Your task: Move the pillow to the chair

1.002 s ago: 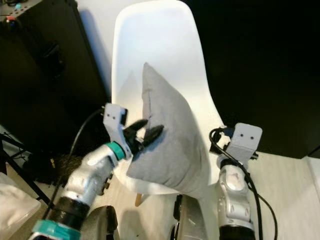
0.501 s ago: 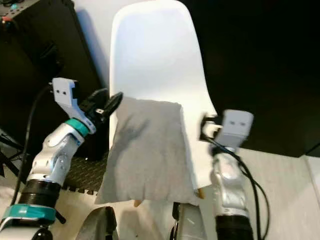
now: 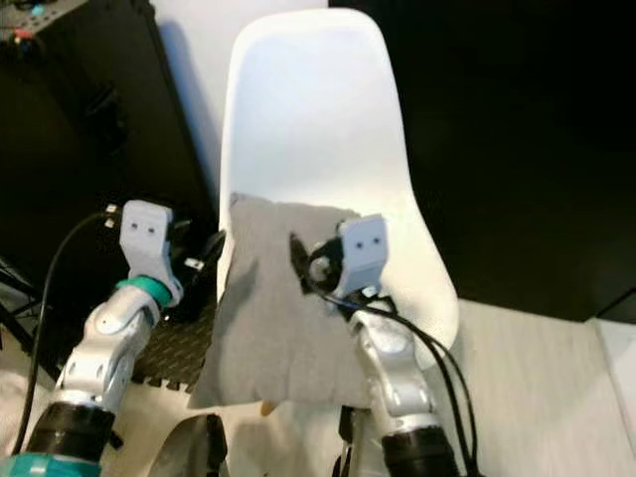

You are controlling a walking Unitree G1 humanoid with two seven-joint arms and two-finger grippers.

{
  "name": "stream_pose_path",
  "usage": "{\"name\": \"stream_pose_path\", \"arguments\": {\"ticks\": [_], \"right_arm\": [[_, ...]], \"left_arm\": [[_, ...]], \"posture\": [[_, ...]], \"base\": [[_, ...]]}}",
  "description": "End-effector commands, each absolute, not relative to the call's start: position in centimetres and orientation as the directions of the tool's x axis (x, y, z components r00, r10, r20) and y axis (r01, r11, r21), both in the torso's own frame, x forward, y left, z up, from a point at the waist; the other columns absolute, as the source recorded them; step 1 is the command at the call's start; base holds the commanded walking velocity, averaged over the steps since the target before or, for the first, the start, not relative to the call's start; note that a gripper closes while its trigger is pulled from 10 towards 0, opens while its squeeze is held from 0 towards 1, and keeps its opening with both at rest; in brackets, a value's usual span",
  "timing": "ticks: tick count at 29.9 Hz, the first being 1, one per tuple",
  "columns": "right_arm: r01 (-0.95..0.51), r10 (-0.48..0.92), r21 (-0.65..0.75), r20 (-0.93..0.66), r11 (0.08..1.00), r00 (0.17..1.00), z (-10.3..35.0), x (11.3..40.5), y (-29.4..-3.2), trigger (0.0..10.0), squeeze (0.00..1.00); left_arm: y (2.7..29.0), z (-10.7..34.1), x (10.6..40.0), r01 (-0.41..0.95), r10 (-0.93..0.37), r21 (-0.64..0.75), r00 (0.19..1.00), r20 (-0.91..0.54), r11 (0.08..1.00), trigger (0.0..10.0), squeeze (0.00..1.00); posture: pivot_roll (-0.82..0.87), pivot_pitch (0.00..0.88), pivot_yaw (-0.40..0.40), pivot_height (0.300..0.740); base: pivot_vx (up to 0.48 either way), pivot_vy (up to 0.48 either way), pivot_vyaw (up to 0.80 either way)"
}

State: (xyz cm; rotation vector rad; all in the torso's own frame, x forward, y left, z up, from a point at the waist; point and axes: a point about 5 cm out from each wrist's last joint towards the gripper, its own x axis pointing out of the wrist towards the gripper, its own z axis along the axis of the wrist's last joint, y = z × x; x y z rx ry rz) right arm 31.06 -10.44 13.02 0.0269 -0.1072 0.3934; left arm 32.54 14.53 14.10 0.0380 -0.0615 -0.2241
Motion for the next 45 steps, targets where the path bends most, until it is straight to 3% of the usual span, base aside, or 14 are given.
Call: {"name": "stream_pose_path", "arguments": {"ticks": [1, 19, 34, 45], "right_arm": [[-0.391, 0.389, 0.006, 0.086, 0.92, 0.917, 12.2, 30.8, -10.5, 10.0, 0.0], [-0.182, 0.177, 0.026, 0.135, 0.983, 0.975, 13.0, 31.1, -13.8, 10.0, 0.0], [-0.146, 0.14, 0.039, 0.126, 0.988, 0.982, 12.4, 30.7, -14.0, 10.0, 0.0], [-0.13, 0.126, 0.031, 0.113, 0.991, 0.986, 12.0, 30.4, -14.7, 10.0, 0.0]], "left_arm": [[14.8, 14.0, 32.2, 0.2, -0.202, 0.043, 0.977, 0.069, 0.979, 10.0, 0.0], [14.0, 14.9, 32.1, 0.146, -0.149, 0.032, 0.979, 0.136, 0.989, 10.0, 0.0], [13.4, 14.8, 31.7, 0.181, -0.183, 0.031, 0.975, 0.128, 0.983, 10.0, 0.0], [14.4, 14.6, 31.7, 0.171, -0.176, 0.051, 0.977, 0.118, 0.984, 10.0, 0.0]], "posture": [[0.05, 0.003, 0.014, 0.591], [0.03, 0.011, 0.049, 0.616], [0.04, 0.009, 0.066, 0.656], [0.04, 0.009, 0.074, 0.691]], "base": [[0.0, 0.0, 0.0], [0.0, 0.0, 0.0], [0.0, 0.0, 0.0], [0.0, 0.0, 0.0]]}}
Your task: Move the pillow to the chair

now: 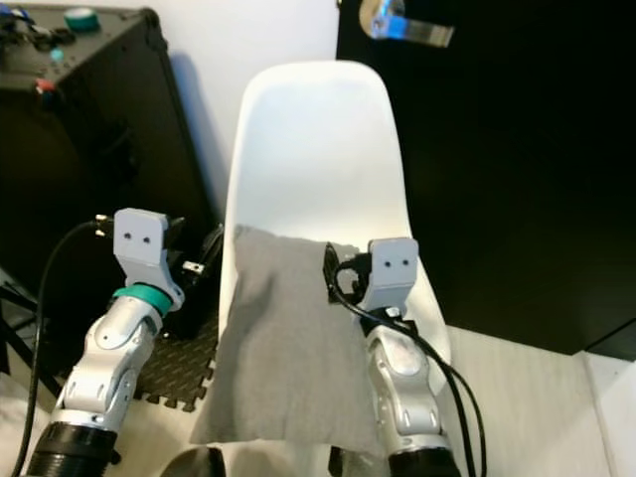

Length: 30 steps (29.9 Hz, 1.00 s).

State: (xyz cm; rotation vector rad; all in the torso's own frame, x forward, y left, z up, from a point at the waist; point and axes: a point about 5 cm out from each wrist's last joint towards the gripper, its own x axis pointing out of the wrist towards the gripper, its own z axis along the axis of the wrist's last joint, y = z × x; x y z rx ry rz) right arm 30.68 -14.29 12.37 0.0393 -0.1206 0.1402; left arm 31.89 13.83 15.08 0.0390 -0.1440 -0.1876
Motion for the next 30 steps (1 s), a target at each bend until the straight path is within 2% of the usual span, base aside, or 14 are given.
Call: {"name": "stream_pose_path", "arguments": {"ticks": [1, 2, 11, 14, 30], "right_arm": [[-0.13, 0.126, 0.031, 0.113, 0.991, 0.986, 12.0, 30.4, -14.7, 10.0, 0.0], [-0.109, 0.105, 0.032, 0.106, 0.993, 0.989, 11.9, 30.4, -15.5, 10.0, 0.0], [-0.088, 0.085, 0.03, 0.103, 0.996, 0.991, 11.9, 30.6, -16.2, 10.0, 0.0], [-0.082, 0.079, 0.031, 0.102, 0.996, 0.992, 11.9, 30.5, -16.3, 10.0, 0.0], [-0.117, 0.111, 0.061, 0.086, 0.991, 0.99, 11.4, 30.1, -15.6, 10.0, 0.0]], "left_arm": [[14.4, 14.6, 31.7, 0.171, -0.176, 0.051, 0.977, 0.118, 0.984, 10.0, 0.0], [14.7, 14.7, 31.8, 0.162, -0.168, 0.054, 0.979, 0.117, 0.985, 10.0, 0.0], [15.0, 14.7, 31.9, 0.15, -0.153, 0.04, 0.983, 0.105, 0.988, 10.0, 0.0], [15.3, 13.9, 31.9, 0.157, -0.156, -0.042, 0.987, 0.042, 0.987, 10.0, 0.0], [15.1, 13.9, 31.7, 0.175, -0.174, -0.015, 0.982, 0.068, 0.984, 10.0, 0.0]], "posture": [[0.04, 0.009, 0.074, 0.691], [0.04, 0.008, 0.073, 0.701], [0.04, 0.009, 0.073, 0.726], [0.03, 0.005, 0.078, 0.74], [0.03, 0.0, 0.08, 0.74]], "base": [[0.0, 0.0, 0.0], [0.0, 0.0, 0.0], [0.0, 0.0, 0.0], [0.0, 0.0, 0.0], [0.0, 0.0, 0.0]]}}
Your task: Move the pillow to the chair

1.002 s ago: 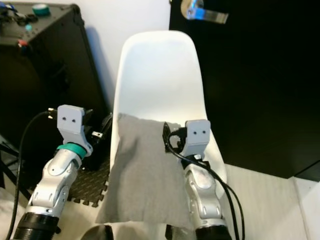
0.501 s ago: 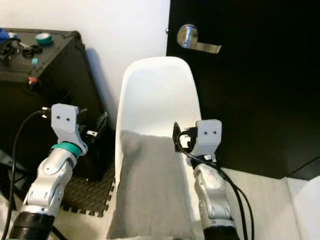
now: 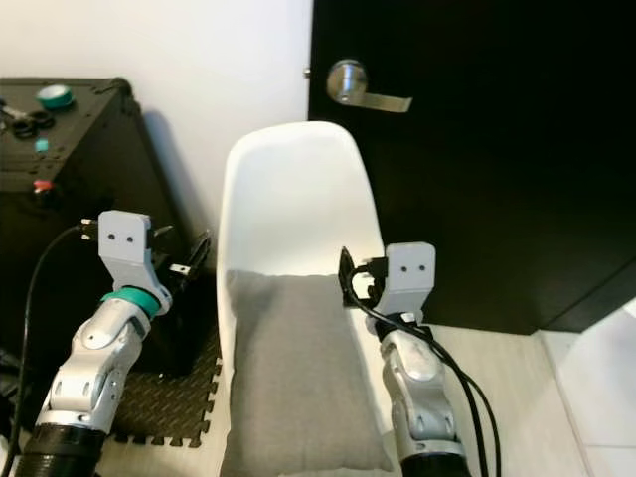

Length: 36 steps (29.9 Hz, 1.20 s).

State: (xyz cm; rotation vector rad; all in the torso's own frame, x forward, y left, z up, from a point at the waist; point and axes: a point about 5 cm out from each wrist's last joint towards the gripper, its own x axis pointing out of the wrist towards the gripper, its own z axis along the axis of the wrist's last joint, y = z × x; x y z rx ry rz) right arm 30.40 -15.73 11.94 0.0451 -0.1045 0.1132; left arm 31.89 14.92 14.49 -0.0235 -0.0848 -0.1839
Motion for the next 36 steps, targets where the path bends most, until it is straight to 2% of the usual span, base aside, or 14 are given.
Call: {"name": "stream_pose_path", "arguments": {"ticks": [1, 12, 19, 36], "right_arm": [[-0.132, 0.128, 0.056, 0.073, 0.99, 0.989, 11.2, 30.1, -15.4, 10.0, 0.0], [-0.145, 0.143, 0.033, 0.042, 0.989, 0.989, 10.8, 30.1, -14.9, 10.0, 0.0], [-0.077, 0.079, 0.094, -0.023, 0.993, 0.997, 9.5, 30.0, -15.0, 10.0, 0.0], [-0.083, 0.099, 0.124, -0.123, 0.989, 0.988, 7.7, 29.6, -14.2, 10.0, 0.0]], "left_arm": [[15.2, 13.9, 31.7, 0.172, -0.17, -0.017, 0.983, 0.071, 0.985, 10.0, 0.0], [15.3, 13.8, 31.5, 0.164, -0.162, -0.028, 0.984, 0.069, 0.986, 10.0, 0.0], [15.1, 12.8, 31.0, 0.174, -0.173, -0.061, 0.985, 0.027, 0.983, 10.0, 0.0], [14.7, 11.9, 30.9, 0.176, -0.177, -0.058, 0.984, 0.0, 0.983, 10.0, 0.0]], "posture": [[0.03, 0.0, 0.079, 0.74], [0.03, 0.008, 0.075, 0.74], [0.04, 0.014, 0.08, 0.74], [0.03, 0.003, 0.096, 0.74]], "base": [[0.0, 0.0, 0.0], [0.0, 0.0, 0.0], [0.0, 0.0, 0.0], [0.0, 0.0, 0.0]]}}
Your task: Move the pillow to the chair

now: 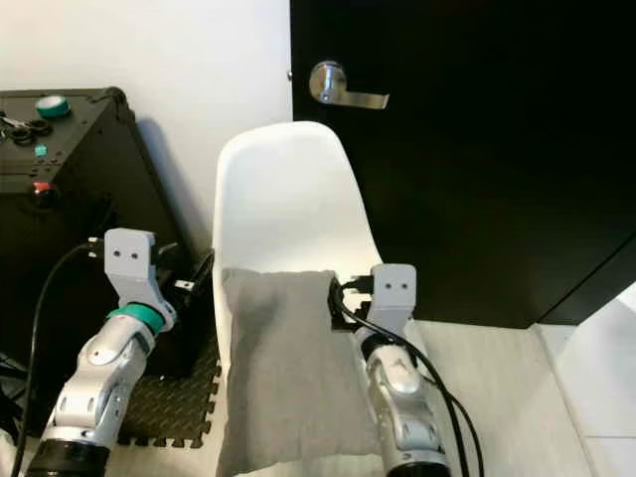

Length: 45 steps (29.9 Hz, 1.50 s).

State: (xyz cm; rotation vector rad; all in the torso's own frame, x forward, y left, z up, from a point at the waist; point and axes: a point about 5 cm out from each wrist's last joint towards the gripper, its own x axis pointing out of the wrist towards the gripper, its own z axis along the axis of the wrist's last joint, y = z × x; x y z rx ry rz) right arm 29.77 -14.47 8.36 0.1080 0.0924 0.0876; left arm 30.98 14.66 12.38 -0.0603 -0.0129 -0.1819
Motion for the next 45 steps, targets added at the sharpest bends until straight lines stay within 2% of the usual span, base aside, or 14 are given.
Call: {"name": "stream_pose_path", "arguments": {"ticks": [1, 11, 20, 43, 45], "right_arm": [[-0.083, 0.099, 0.124, -0.123, 0.989, 0.988, 7.7, 29.6, -14.2, 10.0, 0.0], [-0.071, 0.076, 0.049, -0.106, 0.996, 0.991, 8.1, 30.0, -15.1, 10.0, 0.0], [-0.088, 0.088, 0.011, -0.097, 0.996, 0.991, 8.2, 30.0, -15.1, 10.0, 0.0], [-0.08, 0.082, 0.031, -0.095, 0.996, 0.992, 8.3, 30.4, -15.0, 10.0, 0.0], [-0.078, 0.081, 0.033, -0.094, 0.996, 0.992, 8.3, 30.5, -15.0, 10.0, 0.0]], "left_arm": [[14.7, 11.9, 30.9, 0.176, -0.177, -0.058, 0.984, 0.0, 0.983, 10.0, 0.0], [14.1, 12.3, 31.6, 0.199, -0.199, -0.066, 0.98, 0.01, 0.978, 10.0, 0.0], [14.0, 11.8, 31.1, 0.205, -0.206, -0.072, 0.979, -0.005, 0.976, 10.0, 0.0], [14.1, 12.4, 31.5, 0.22, -0.22, -0.033, 0.975, 0.015, 0.975, 10.0, 0.0], [14.1, 12.5, 31.6, 0.218, -0.217, -0.03, 0.976, 0.015, 0.976, 10.0, 0.0]], "posture": [[0.03, 0.003, 0.096, 0.74], [0.02, 0.004, 0.104, 0.74], [0.02, 0.0, 0.115, 0.74], [0.04, 0.0, 0.114, 0.74], [0.04, 0.0, 0.114, 0.74]], "base": [[0.0, 0.0, 0.0], [0.0, 0.0, 0.29], [0.0, 0.0, 0.8], [0.0, 0.0, 0.8], [0.0, -0.48, 0.8]]}}
